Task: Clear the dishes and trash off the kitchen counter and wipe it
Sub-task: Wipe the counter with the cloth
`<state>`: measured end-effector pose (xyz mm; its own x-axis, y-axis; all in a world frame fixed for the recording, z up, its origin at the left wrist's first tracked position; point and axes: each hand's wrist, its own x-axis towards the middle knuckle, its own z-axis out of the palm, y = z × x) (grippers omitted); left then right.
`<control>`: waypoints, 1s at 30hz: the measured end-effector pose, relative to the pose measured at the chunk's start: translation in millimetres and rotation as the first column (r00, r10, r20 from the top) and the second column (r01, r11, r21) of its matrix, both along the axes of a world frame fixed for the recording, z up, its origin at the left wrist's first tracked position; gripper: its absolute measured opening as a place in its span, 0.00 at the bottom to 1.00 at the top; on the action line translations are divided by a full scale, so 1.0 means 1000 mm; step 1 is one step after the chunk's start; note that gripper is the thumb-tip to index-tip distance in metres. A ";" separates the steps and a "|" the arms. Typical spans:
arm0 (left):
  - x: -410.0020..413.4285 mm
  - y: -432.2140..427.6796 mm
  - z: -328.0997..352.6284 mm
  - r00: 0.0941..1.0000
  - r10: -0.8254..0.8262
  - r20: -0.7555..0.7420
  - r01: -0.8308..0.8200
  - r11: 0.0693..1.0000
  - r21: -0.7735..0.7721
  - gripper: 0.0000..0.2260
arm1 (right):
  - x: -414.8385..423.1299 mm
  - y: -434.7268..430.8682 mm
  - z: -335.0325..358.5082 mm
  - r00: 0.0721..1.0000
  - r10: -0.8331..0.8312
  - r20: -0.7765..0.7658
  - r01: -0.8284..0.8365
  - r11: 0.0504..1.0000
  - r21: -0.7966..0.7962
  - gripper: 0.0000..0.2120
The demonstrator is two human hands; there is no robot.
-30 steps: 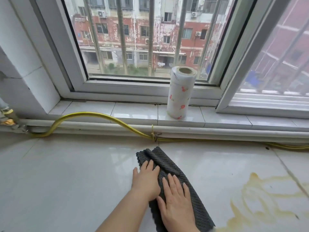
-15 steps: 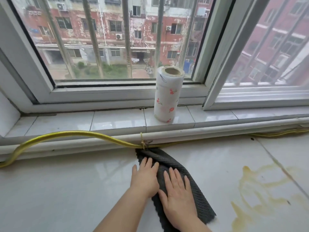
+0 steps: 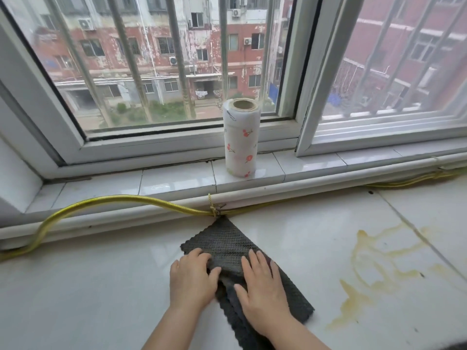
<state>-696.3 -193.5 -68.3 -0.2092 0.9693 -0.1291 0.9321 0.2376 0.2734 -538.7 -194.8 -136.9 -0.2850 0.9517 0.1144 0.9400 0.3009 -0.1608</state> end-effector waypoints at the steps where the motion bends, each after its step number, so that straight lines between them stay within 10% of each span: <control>1: -0.002 -0.006 0.000 0.998 0.067 0.005 -0.067 0.997 0.042 0.18 | 0.001 -0.006 -0.002 0.999 0.041 -0.002 -0.041 0.999 0.005 0.28; 30: 0.088 -0.054 -0.013 0.937 0.333 -0.107 -0.347 0.851 -0.393 0.30 | 0.178 -0.028 -0.010 0.996 0.088 0.014 -0.088 0.996 -0.007 0.31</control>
